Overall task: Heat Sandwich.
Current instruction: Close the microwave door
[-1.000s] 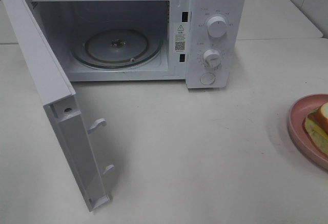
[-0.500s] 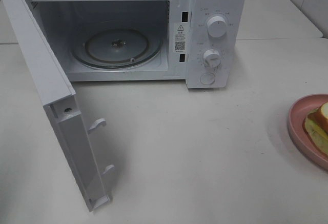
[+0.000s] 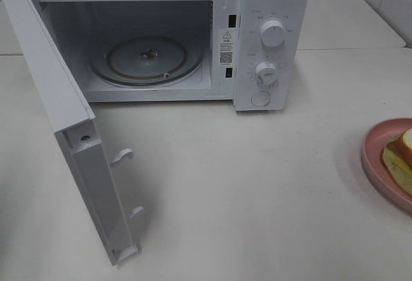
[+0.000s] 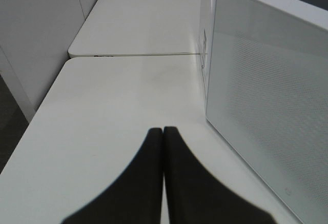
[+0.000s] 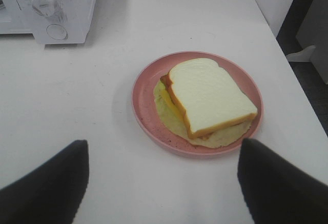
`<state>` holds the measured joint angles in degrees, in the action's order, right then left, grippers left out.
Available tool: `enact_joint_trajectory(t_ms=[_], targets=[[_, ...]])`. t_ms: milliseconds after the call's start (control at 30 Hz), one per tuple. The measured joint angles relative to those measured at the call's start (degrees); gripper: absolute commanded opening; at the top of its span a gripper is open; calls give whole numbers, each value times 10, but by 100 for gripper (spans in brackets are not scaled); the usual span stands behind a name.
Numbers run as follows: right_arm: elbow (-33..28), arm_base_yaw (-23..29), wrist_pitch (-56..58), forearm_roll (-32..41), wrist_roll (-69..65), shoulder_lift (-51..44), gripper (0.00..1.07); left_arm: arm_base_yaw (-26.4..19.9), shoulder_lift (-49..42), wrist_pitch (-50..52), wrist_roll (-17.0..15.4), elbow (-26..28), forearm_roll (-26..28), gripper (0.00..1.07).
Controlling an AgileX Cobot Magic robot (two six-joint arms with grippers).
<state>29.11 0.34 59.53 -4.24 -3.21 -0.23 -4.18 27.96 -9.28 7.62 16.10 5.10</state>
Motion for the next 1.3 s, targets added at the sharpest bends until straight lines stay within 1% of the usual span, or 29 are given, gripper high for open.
enact_joint_trajectory(t_ms=[100,133,167,233,267,300,400,433,467,567,600,633,700,733,767,867,900,933,1000,1033,1067,1133,1167,1300], targets=[[0,0,0,0,0,0,76,0,16,65,0,-30,0,0],[0,0,0,0,0,0,76,0,16,65,0,-30,0,0],[0,0,0,0,0,0,76,0,29,104,0,-46,0,0],[0,0,0,0,0,0,76,0,48,151,0,-60,0,0],[0,0,0,0,0,0,76,0,72,195,0,-70,0,0],[0,0,0,0,0,0,76,0,72,195,0,-70,0,0],[0,0,0,0,0,0,76,0,109,250,0,-73,-1,0],[0,0,0,0,0,0,76,0,143,284,0,-73,-3,0],[0,0,0,0,0,0,76,0,143,284,0,-73,-3,0],[0,0,0,0,0,0,76,0,194,328,-3,-73,-15,0],[0,0,0,0,0,0,76,0,194,328,-3,-73,-15,0],[0,0,0,0,0,0,76,0,229,360,-15,-73,-28,0],[0,0,0,0,0,0,76,0,258,385,-29,-73,-43,0],[0,0,0,0,0,0,76,0,287,416,-49,-73,-59,0],[0,0,0,0,0,0,76,0,287,416,-49,-73,-59,0],[0,0,0,0,0,0,76,0,325,455,-76,-72,-85,0],[0,0,0,0,0,0,76,0,349,470,-92,-66,-106,0],[0,0,0,0,0,0,76,0,349,470,-92,-66,-106,0],[0,0,0,0,0,0,76,0,374,483,-101,-58,-126,0],[0,0,0,0,0,0,76,0,400,499,-107,-50,-148,0],[0,0,0,0,0,0,76,0,400,499,-107,-50,-148,0],[0,0,0,0,0,0,76,0,425,521,-117,-44,-172,0],[0,0,0,0,0,0,76,0,445,549,-129,-42,-190,0],[0,0,0,0,0,0,76,2,473,591,-145,-39,-210,0]])
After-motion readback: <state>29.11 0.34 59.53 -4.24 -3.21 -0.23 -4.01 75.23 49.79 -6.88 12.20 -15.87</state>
